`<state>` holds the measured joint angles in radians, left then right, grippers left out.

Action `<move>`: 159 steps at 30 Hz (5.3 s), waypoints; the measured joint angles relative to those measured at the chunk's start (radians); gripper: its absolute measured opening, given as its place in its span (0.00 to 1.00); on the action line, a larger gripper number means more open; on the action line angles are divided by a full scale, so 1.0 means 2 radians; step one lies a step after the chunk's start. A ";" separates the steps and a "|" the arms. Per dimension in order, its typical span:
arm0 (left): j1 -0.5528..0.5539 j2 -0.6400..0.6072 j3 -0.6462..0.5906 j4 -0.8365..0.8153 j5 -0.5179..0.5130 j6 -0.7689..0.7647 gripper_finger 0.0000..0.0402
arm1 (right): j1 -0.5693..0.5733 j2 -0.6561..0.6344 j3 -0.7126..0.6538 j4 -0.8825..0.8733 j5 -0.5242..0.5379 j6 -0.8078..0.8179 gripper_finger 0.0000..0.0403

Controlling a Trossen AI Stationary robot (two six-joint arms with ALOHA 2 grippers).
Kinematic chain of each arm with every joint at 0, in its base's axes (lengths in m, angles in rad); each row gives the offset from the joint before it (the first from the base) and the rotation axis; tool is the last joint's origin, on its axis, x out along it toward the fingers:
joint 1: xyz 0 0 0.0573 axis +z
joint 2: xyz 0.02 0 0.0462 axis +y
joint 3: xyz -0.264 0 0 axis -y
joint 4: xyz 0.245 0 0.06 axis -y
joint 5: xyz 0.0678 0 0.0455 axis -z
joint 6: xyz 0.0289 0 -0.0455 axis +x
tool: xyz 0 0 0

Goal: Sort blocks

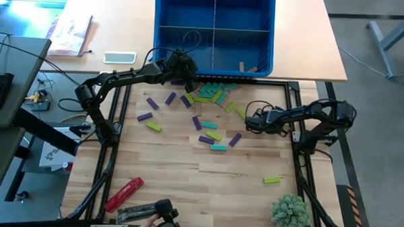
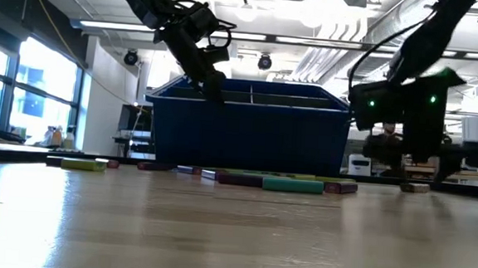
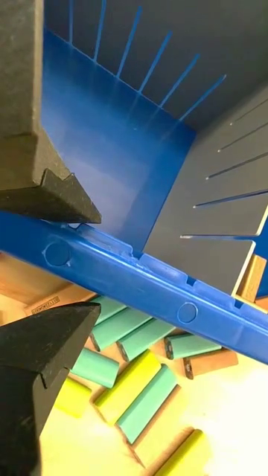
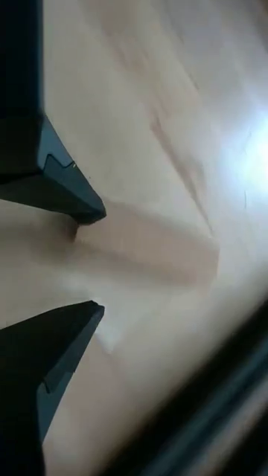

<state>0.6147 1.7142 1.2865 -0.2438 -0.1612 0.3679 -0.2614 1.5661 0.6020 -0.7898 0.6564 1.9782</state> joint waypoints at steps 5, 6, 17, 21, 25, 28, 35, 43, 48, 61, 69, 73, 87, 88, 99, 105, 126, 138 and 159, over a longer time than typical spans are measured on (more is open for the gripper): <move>0.000 0.000 0.000 -0.002 0.000 0.000 0.41 | -0.018 -0.001 -0.003 0.059 0.002 -0.068 0.48; 0.000 0.000 0.000 -0.002 0.000 0.000 0.41 | -0.018 -0.001 0.003 0.052 0.001 -0.070 0.49; 0.000 0.000 0.000 0.001 0.001 0.000 0.41 | -0.033 -0.001 0.075 -0.044 -0.011 -0.065 0.49; 0.000 0.000 0.000 0.000 0.001 0.000 0.41 | -0.054 0.000 0.062 0.034 0.002 -0.092 0.49; 0.000 0.000 0.000 -0.006 0.001 0.000 0.41 | -0.075 0.000 0.060 0.023 0.021 -0.102 0.49; -0.001 0.000 0.000 -0.009 0.001 0.000 0.41 | -0.081 0.000 0.060 0.034 0.011 -0.078 0.49; -0.001 0.000 0.000 -0.010 0.001 -0.011 0.41 | -0.084 0.028 0.060 0.038 -0.007 -0.052 0.49; -0.001 0.000 0.000 -0.012 0.001 -0.012 0.41 | -0.084 0.106 0.065 0.048 0.007 -0.063 0.49; -0.001 0.000 0.000 -0.012 -0.001 -0.012 0.41 | -0.088 0.106 0.064 0.060 0.002 -0.144 0.44; -0.001 0.000 0.000 -0.009 -0.003 -0.014 0.41 | -0.058 0.025 0.131 0.037 -0.026 -0.316 0.22; -0.004 0.000 -0.001 0.000 -0.004 -0.015 0.41 | -0.037 -0.052 0.249 0.096 0.020 -0.538 0.22; -0.007 0.000 -0.001 0.001 -0.007 -0.014 0.41 | -0.062 -0.056 0.291 0.185 0.033 -0.683 0.22; -0.009 0.000 -0.001 0.004 -0.006 -0.013 0.41 | -0.238 0.025 0.307 0.335 -0.103 -0.808 0.26; -0.009 0.000 -0.001 0.004 -0.006 -0.013 0.41 | -0.246 0.034 0.307 0.343 -0.107 -0.807 0.29; -0.009 0.000 -0.001 0.004 -0.007 -0.013 0.41 | -0.237 0.049 0.306 0.335 -0.079 -0.788 0.53; -0.010 0.000 -0.001 0.005 -0.008 -0.013 0.41 | -0.182 0.013 0.307 0.221 -0.016 -0.763 0.53; -0.010 0.000 -0.001 0.005 -0.009 -0.013 0.41 | 0.004 -0.015 0.119 0.256 -0.038 -0.416 0.53; -0.011 0.000 -0.001 0.006 -0.009 -0.013 0.41 | -0.032 0.137 0.140 0.444 -0.098 -0.498 0.53; -0.011 0.000 -0.001 0.007 -0.009 -0.013 0.41 | -0.062 0.193 0.208 0.405 -0.082 -0.588 0.01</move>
<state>0.5934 1.7149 1.2854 -0.2295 -0.1783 0.3428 -0.3851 1.9525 1.0171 0.0203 0.4934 0.8032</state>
